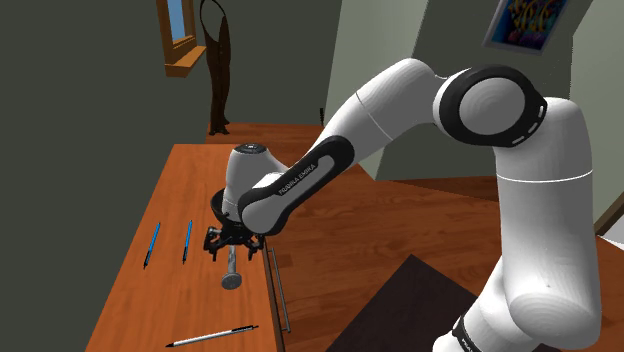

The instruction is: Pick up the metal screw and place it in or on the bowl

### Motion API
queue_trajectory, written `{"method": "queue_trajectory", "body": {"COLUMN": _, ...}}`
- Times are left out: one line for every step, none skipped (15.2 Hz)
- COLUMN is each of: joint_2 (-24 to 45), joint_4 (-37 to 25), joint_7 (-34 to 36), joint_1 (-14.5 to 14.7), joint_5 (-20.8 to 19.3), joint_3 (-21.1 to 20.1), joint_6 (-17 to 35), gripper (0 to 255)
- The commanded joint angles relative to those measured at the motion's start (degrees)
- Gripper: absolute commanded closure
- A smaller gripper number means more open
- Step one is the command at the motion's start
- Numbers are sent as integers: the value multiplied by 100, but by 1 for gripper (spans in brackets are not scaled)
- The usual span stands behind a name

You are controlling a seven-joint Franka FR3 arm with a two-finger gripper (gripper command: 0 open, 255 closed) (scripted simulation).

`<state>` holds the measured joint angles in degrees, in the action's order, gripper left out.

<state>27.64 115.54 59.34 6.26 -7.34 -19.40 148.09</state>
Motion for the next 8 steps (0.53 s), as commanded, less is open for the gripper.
{"method": "queue_trajectory", "body": {"joint_2": 2, "joint_4": -2, "joint_7": 0, "joint_1": 1, "joint_5": -1, "joint_3": 1, "joint_6": 1, "gripper": 0}}
{"method": "queue_trajectory", "body": {"joint_2": 1, "joint_4": -1, "joint_7": 0, "joint_1": 0, "joint_5": 0, "joint_3": 0, "joint_6": 0, "gripper": 0}}
{"method": "queue_trajectory", "body": {"joint_2": 1, "joint_4": -1, "joint_7": 0, "joint_1": 0, "joint_5": 0, "joint_3": 0, "joint_6": 0, "gripper": 0}}
{"method": "queue_trajectory", "body": {"joint_2": 1, "joint_4": -1, "joint_7": 0, "joint_1": 0, "joint_5": 0, "joint_3": 0, "joint_6": 0, "gripper": 255}}
{"method": "queue_trajectory", "body": {"joint_2": 1, "joint_4": -1, "joint_7": 0, "joint_1": 0, "joint_5": 0, "joint_3": 0, "joint_6": 0, "gripper": 255}}
{"method": "queue_trajectory", "body": {"joint_2": 1, "joint_4": -1, "joint_7": 0, "joint_1": 0, "joint_5": 0, "joint_3": 0, "joint_6": 0, "gripper": 255}}
{"method": "queue_trajectory", "body": {"joint_2": 1, "joint_4": -1, "joint_7": 0, "joint_1": 0, "joint_5": 0, "joint_3": 0, "joint_6": 0, "gripper": 255}}
{"method": "queue_trajectory", "body": {"joint_2": 1, "joint_4": -1, "joint_7": 0, "joint_1": 0, "joint_5": 0, "joint_3": 0, "joint_6": 0, "gripper": 255}}
